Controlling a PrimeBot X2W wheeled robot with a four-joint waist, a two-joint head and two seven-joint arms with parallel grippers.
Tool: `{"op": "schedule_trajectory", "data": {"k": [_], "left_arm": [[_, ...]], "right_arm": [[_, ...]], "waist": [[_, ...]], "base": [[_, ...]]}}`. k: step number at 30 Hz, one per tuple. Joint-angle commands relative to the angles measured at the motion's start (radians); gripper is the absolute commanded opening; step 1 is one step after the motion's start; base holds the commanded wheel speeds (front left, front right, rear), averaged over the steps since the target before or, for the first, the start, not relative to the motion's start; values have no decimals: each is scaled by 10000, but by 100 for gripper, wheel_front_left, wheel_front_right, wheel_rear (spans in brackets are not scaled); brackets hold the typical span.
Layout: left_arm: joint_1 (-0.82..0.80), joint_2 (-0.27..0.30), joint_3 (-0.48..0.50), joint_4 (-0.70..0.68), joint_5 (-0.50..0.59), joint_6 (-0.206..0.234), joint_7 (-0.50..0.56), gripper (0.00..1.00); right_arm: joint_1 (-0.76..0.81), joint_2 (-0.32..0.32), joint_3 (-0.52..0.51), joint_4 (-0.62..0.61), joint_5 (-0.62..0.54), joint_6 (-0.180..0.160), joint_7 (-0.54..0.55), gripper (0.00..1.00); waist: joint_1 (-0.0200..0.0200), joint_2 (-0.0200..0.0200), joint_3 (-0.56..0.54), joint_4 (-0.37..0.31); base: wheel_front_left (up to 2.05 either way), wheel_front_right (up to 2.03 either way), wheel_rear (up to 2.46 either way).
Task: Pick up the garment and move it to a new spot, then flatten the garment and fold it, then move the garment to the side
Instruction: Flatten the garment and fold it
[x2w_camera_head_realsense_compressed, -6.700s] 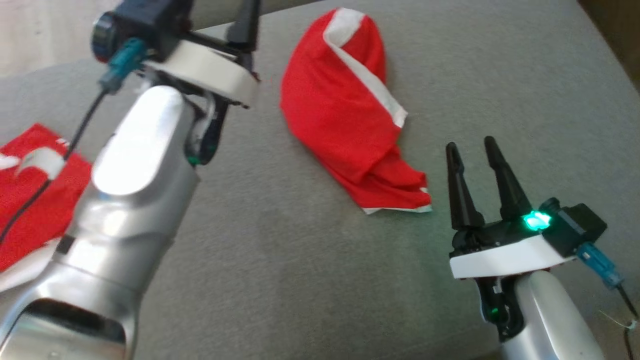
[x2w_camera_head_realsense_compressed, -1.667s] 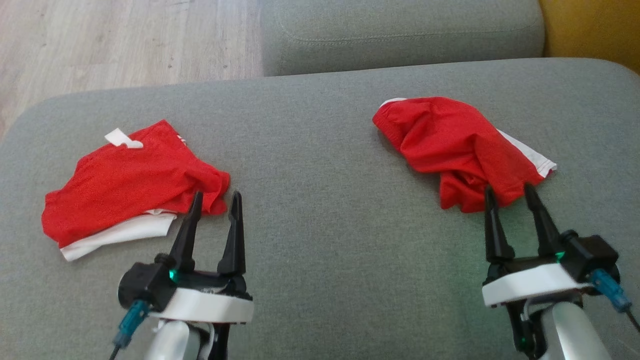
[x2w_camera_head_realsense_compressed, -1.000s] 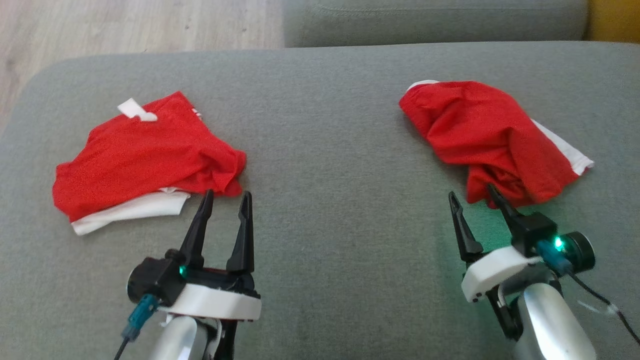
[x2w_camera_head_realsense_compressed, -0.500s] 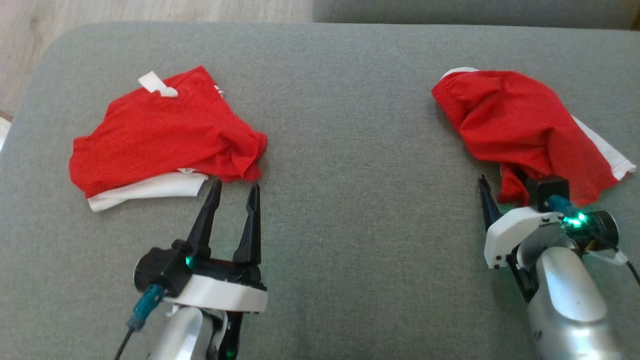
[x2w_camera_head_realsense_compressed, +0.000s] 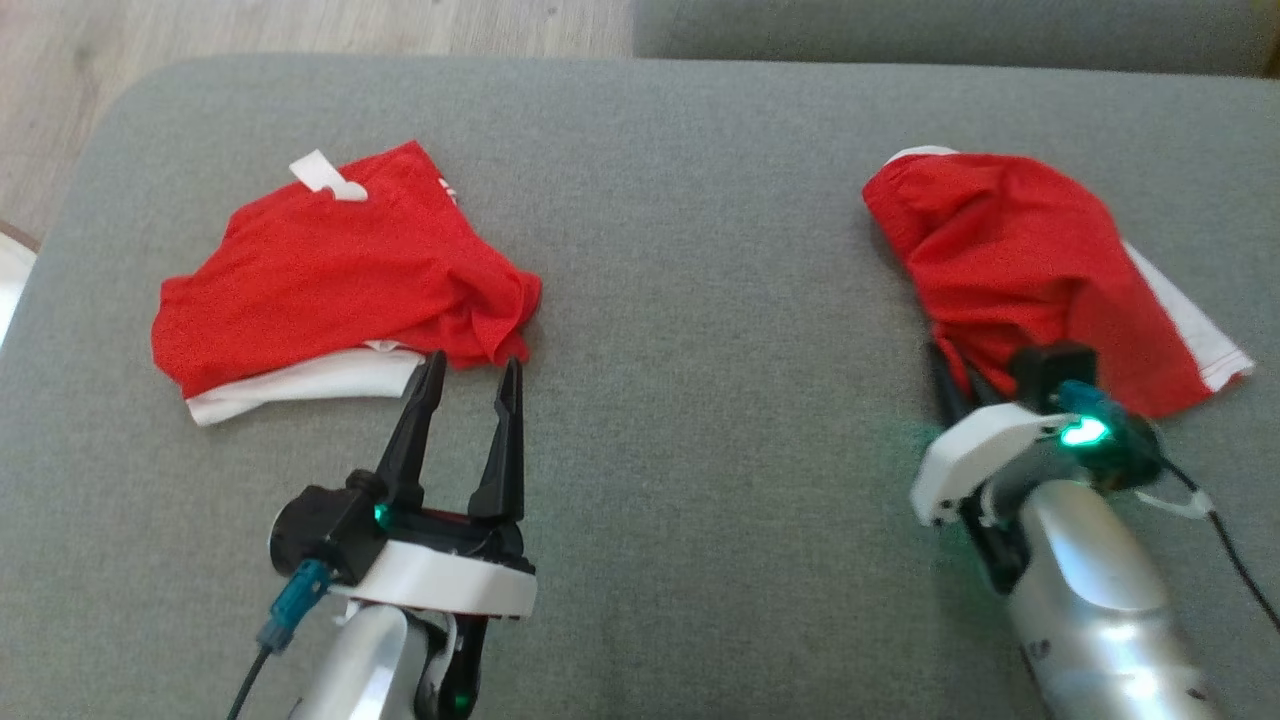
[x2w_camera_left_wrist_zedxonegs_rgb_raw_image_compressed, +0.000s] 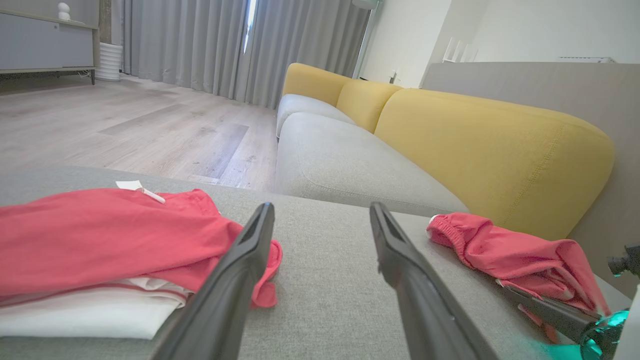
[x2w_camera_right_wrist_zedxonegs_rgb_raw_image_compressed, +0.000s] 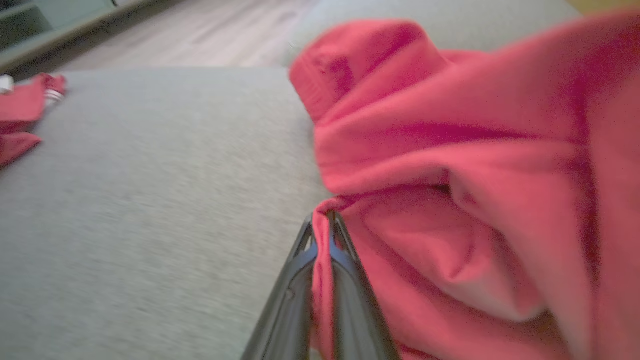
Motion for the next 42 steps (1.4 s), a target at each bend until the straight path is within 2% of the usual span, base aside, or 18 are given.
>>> {"op": "schedule_trajectory", "data": {"k": [1,7,9,15,19,24,28,31,32,33,39,42], "left_arm": [[-169,5,283,-239,36,13,-95,100],[24,5,419,-231,114,-8,-95,100],[93,5,481,-253,128,-8,-95,100],[271,5,647,-305,159,15,-95,100],[449,5,804,-351,179,41,-95,100],[587,5,984,-472,181,32,-95,100],[522,5,919,-519,143,12,-95,100],[465,5,832,-513,118,3,-95,100],[451,5,820,-504,112,4,-95,100],[435,5,812,-491,113,3,-95,100],[356,5,820,-425,141,-15,-95,100],[334,5,831,-423,142,-24,-95,100]], "right_arm": [[-366,68,841,-504,610,-7,-327,0],[-413,68,3190,-2362,3209,-7,-788,0],[-355,68,3415,-2934,3834,-7,-847,0],[-79,68,3164,-4089,4137,-7,-871,0],[633,65,1823,-4960,3911,-7,-411,0],[1842,47,-1199,-5699,3117,-7,884,0],[2465,58,-3305,-5755,1831,-7,2327,0],[2612,63,-4294,-5524,1368,-7,3155,0],[2668,64,-4468,-5416,1005,-7,3384,71],[2660,65,-4629,-5357,759,-7,3484,100],[2474,66,-4682,-5584,-429,-7,2821,100],[2379,67,-3968,-5983,-440,-7,1944,100]], "waist": [[-1,0,-189,-80],[-1,0,-629,-249],[-1,0,-751,-300],[-1,0,-962,-475],[-1,0,-1136,-684],[-1,0,-1225,-1014],[-1,0,-1168,-1166],[-1,0,-1124,-1238],[-1,0,-1113,-1261],[-1,0,-1097,-1281],[-1,0,-1085,-1361],[-1,0,-1130,-1365]], "base": [[0,0,0],[0,0,0],[0,0,0],[0,0,0],[0,0,0],[0,0,0],[0,0,0],[0,0,0],[0,0,0],[0,0,0],[0,0,0],[0,0,0]]}}
